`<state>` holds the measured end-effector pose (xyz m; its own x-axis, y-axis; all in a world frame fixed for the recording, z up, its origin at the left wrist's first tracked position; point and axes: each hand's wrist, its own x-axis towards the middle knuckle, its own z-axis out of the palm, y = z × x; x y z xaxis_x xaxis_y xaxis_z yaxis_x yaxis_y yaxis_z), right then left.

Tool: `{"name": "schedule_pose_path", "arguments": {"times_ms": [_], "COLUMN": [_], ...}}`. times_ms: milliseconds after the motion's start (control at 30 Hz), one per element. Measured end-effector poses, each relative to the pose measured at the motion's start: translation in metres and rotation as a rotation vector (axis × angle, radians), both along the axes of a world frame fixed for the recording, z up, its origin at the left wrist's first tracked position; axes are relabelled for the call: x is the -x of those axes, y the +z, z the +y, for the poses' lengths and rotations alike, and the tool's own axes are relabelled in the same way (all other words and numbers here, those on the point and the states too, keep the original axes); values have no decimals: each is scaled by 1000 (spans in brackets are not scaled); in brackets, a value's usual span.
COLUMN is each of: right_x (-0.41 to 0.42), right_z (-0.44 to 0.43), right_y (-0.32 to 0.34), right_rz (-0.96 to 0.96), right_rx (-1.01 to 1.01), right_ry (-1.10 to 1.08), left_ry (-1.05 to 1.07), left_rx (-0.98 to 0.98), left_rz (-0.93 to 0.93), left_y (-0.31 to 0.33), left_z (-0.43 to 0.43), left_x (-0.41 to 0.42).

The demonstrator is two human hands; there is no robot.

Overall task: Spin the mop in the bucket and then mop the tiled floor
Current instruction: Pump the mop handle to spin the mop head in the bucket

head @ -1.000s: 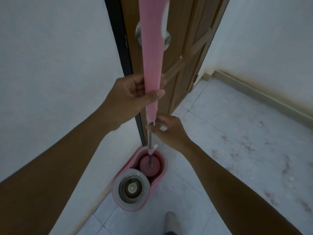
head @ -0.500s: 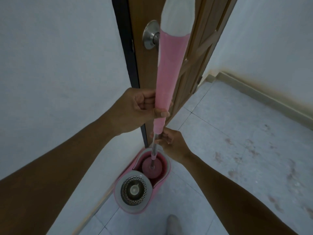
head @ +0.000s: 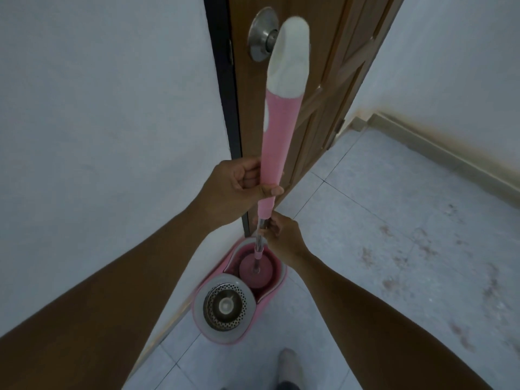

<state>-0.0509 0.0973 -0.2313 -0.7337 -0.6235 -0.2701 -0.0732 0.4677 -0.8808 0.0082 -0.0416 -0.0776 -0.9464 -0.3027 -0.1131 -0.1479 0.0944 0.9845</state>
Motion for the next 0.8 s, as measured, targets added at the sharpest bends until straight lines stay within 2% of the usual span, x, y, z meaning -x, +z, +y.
{"name": "schedule_pose_path", "arguments": {"times_ms": [200,500,633,800], "right_x": [0,45,47,34], "right_z": [-2,3,5,-2], "right_y": [27,93,91,70], "right_rz": [-49,-159,-51,72], "right_rx": [16,70,15,19], "right_ry": [12,238,279,199], "left_ry": [11,-168,-152,-39], "left_rx": [11,2,39,36], "left_rz": [-33,71,74,87], "left_y": [12,99,91,70], "left_z": [0,-16,-12,-17], "left_x": [-5,14,17,19]}}
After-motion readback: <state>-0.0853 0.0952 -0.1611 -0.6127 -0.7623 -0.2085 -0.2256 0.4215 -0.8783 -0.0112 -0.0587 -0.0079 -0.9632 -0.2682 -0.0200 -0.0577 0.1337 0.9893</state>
